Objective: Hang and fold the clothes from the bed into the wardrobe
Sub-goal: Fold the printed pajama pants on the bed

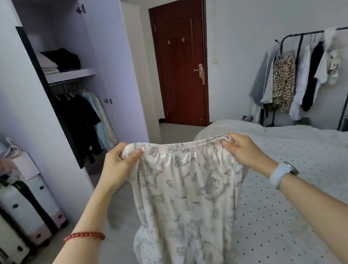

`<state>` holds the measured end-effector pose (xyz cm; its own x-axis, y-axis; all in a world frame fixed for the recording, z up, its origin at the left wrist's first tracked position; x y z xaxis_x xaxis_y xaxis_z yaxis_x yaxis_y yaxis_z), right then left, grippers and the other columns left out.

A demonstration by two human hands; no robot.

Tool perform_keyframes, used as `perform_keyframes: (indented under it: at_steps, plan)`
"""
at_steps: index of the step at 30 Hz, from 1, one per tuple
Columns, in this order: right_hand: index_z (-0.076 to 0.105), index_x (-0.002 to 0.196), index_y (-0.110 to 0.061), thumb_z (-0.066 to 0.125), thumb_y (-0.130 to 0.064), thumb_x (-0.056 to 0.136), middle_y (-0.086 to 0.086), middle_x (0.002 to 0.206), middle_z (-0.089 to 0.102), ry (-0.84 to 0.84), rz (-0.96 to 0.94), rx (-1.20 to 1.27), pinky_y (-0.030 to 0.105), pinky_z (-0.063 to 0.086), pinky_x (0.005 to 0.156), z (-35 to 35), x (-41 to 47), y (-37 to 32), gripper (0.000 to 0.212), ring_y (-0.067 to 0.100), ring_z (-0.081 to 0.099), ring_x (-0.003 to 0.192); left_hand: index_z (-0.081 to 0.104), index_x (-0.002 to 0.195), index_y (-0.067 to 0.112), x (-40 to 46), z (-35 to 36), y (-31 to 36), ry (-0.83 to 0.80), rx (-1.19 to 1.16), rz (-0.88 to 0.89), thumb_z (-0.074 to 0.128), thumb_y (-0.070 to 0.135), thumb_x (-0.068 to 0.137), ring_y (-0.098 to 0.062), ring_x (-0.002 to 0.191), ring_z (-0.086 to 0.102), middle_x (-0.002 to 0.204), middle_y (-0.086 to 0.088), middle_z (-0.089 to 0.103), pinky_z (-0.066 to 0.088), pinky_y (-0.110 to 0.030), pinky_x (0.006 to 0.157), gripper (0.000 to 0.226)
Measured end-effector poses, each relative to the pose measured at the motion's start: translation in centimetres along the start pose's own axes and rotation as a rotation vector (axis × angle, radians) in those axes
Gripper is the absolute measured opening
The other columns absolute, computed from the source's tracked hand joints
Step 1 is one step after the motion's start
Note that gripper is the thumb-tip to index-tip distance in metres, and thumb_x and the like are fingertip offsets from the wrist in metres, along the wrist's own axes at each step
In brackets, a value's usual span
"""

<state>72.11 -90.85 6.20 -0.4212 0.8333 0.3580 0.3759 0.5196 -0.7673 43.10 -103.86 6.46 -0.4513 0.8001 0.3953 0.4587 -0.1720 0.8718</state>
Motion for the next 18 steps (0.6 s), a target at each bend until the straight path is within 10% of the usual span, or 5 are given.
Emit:
perform_keyframes:
  at_steps: [10,18]
  plan:
    - [0.03,0.056,-0.016,0.054,-0.015,0.093,-0.005,0.051,0.027,0.362,-0.114,0.288,0.018,0.021,0.045,-3.8,2.5,-3.4,0.044,0.002,0.024,0.044,0.052,0.107,0.008,5.1,5.4,5.8,0.535,0.01,0.095,0.06,0.028,0.09,-0.014,0.087,0.048,0.093,0.005,0.053,0.035,-0.026,0.077,0.027]
    - [0.024,0.054,-0.018,0.058,-0.024,0.09,-0.003,0.049,0.022,0.71,-0.291,0.041,0.027,0.018,0.048,-15.6,10.3,-2.0,0.051,0.012,0.02,0.049,0.048,0.11,0.013,16.8,16.1,12.9,0.531,0.096,0.236,0.053,0.045,0.091,-0.022,0.082,0.056,0.09,-0.001,0.061,0.035,-0.031,0.074,0.037]
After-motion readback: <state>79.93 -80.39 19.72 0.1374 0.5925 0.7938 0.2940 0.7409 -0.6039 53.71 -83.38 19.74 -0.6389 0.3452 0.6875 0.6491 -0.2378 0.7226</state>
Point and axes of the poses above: each hand's wrist, its own x-axis towards the middle knuckle, its own z-axis out of the palm, y = z × x, the point moved 3 cm from there along x, towards the middle knuckle
